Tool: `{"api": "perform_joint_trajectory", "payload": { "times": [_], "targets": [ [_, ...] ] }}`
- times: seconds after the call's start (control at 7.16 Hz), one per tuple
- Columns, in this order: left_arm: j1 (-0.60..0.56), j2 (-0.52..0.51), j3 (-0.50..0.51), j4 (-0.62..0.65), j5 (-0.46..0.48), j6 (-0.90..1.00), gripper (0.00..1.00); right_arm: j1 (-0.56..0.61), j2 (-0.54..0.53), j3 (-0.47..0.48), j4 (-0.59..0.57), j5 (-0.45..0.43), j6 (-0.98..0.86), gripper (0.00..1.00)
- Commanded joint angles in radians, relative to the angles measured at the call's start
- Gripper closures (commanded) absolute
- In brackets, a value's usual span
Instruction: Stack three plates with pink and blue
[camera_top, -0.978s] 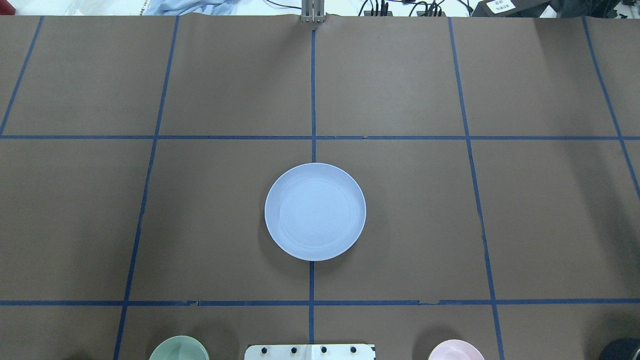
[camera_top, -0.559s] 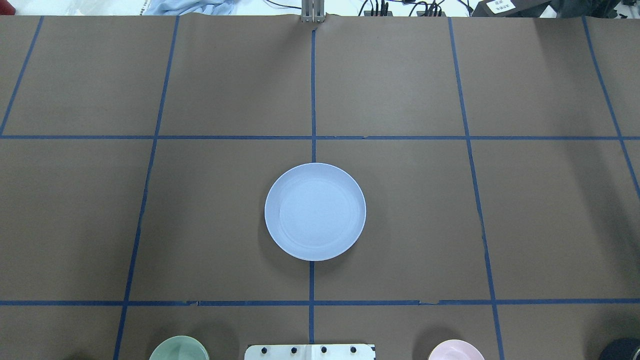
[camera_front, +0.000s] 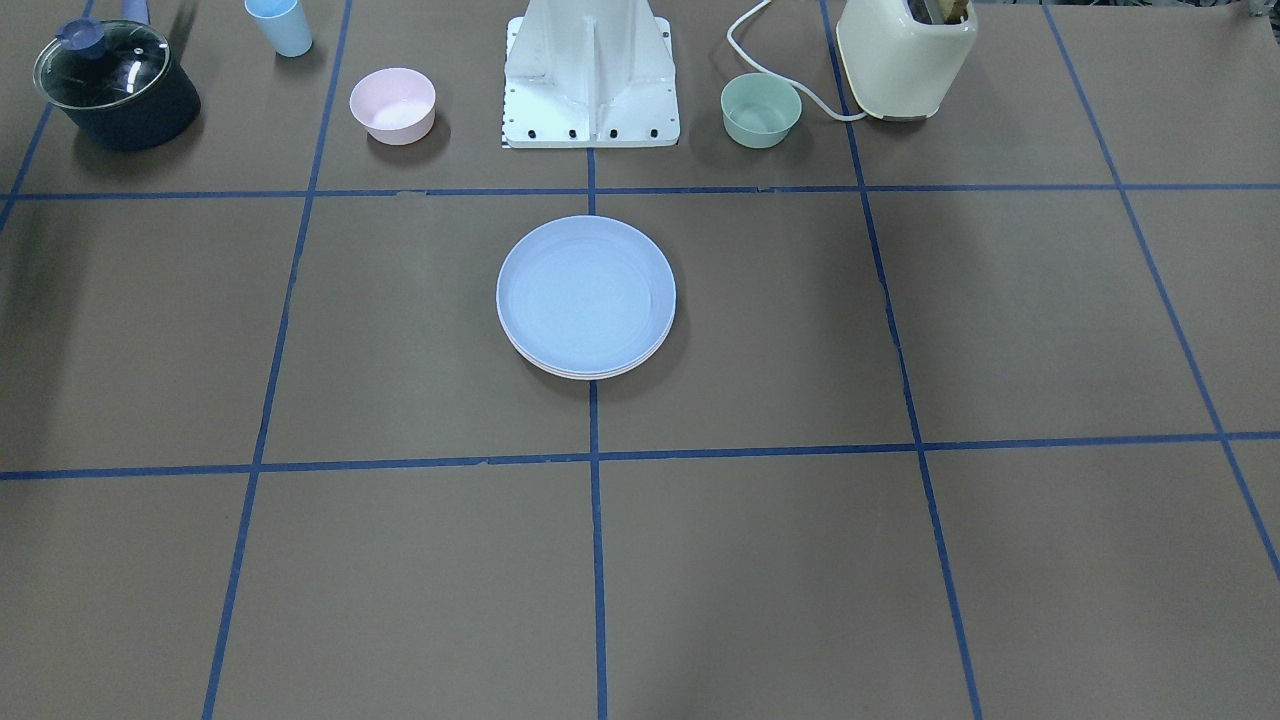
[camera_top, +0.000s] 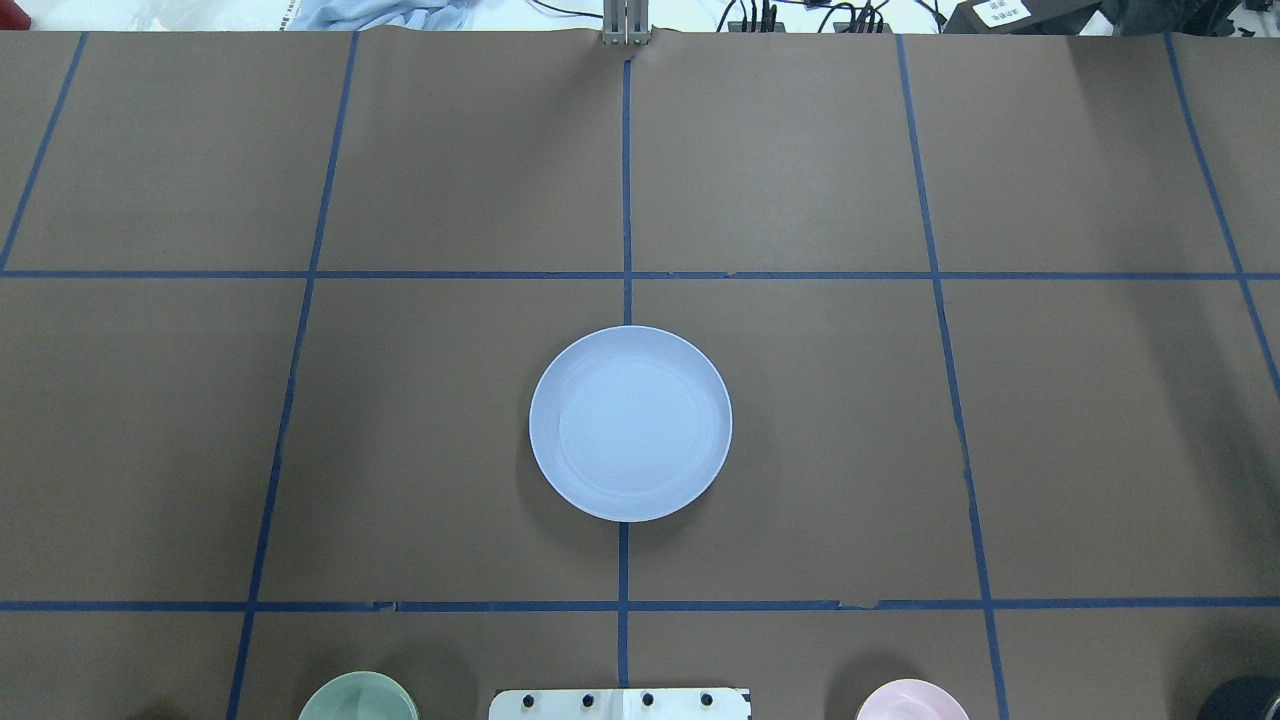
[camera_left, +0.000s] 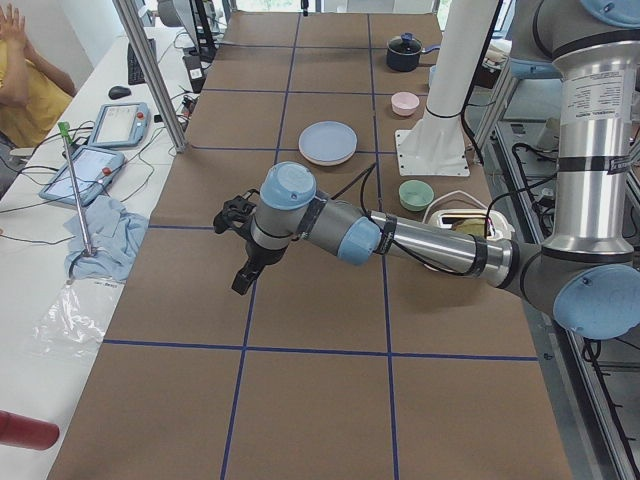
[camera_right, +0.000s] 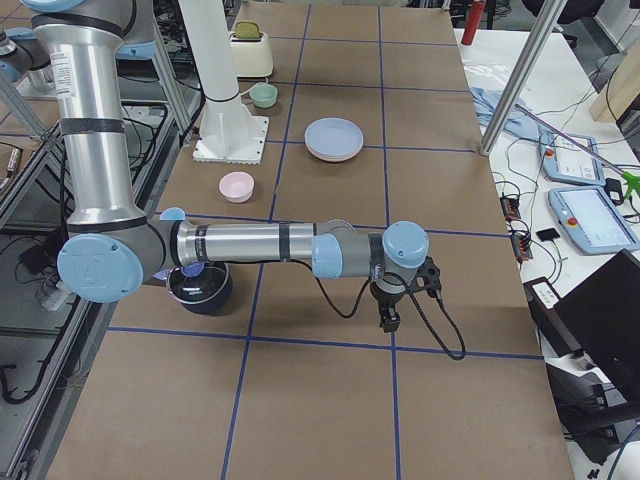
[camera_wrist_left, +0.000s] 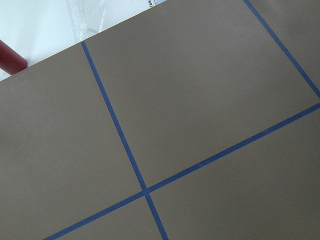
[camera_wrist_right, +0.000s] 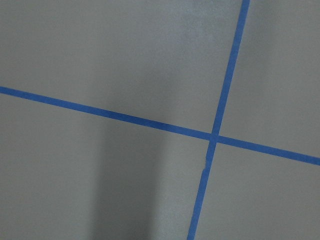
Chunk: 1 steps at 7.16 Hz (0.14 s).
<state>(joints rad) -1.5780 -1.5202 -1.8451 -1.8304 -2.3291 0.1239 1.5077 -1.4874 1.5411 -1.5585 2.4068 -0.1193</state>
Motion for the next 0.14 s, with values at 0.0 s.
{"api": "perform_joint_trajectory", "payload": {
  "times": [0.0],
  "targets": [
    [0.003,0.0,-0.003,-0.003,0.001,-0.003,0.01,0.002,-0.011,0.01,0.0,0.002,0.0,0.0]
  ]
}}
